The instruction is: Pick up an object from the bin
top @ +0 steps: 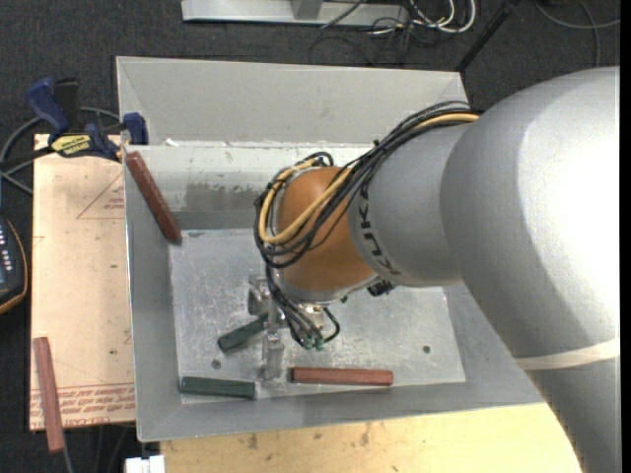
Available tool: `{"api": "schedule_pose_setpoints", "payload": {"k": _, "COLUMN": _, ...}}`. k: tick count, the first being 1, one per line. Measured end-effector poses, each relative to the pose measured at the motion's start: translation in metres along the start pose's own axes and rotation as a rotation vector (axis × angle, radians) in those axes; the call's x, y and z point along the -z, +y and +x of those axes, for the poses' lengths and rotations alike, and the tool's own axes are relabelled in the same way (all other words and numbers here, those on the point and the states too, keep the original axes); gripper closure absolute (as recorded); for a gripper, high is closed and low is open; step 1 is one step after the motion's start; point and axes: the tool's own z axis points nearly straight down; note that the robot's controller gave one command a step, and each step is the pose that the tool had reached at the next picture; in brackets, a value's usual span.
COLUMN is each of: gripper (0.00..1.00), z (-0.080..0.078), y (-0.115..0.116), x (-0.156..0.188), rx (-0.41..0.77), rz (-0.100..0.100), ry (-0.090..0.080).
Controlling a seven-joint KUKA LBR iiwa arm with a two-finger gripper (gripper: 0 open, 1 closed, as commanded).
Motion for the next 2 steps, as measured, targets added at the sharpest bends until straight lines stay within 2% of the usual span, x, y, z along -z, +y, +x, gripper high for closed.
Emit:
{"api": "schedule_pose_setpoints", "payload": {"k": 1, "gripper": 1.00, "z": -0.003, "y": -0.002, "x": 0.006, "rx": -0.006, "rz": 0.000, "ry": -0.009}}
{"api": "schedule_pose_setpoints", "payload": {"k": 2, "gripper": 1.00, "z": -0.001, "y": -0.003, "x": 0.144, "rx": 0.021, "rz": -0.002, "ry": -0.017}}
